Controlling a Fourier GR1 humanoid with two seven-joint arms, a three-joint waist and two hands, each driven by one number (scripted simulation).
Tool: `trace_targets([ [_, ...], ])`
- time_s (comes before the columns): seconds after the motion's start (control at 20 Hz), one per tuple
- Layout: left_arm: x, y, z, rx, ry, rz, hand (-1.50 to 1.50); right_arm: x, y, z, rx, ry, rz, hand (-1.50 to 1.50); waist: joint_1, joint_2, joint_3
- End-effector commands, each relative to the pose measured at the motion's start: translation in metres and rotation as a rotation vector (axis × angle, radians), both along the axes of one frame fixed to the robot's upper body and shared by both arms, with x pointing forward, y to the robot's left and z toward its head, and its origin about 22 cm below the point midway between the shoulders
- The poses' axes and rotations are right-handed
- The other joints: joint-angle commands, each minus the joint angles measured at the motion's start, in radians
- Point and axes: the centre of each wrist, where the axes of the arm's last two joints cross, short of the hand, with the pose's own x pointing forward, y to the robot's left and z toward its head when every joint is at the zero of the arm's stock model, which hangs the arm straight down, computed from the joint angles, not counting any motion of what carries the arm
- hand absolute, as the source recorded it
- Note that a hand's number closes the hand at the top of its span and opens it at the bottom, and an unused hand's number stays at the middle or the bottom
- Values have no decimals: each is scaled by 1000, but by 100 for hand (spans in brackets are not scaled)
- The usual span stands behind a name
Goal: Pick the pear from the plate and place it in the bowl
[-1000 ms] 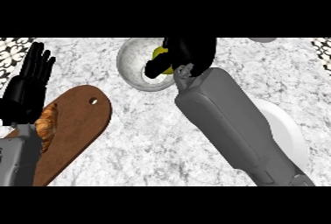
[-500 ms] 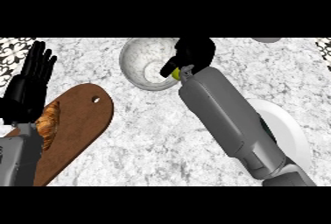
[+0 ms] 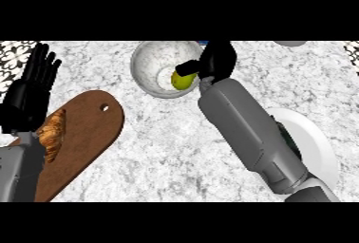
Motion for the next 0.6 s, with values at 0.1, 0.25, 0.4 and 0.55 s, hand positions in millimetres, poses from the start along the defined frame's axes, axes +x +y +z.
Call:
trace_targets([
  [0.1,-7,8,-13,-4,5,40,0,0,1,-14,104,-257,-165,-150,-37,-12,-1],
  [0.25,-11,20,-2,-6,5,71,0,1,-4,-22,132,-274,-236,-150,-55,-20,-1],
  [0.4,-19,21,-11,-10,17,98,0,-7,-18,-35,183,-314,-289,-150,-94,-30,0],
  [0.55,-22,28,-14,-6,30,102,0,-23,-21,-35,234,-320,-284,-150,-112,-36,0],
])
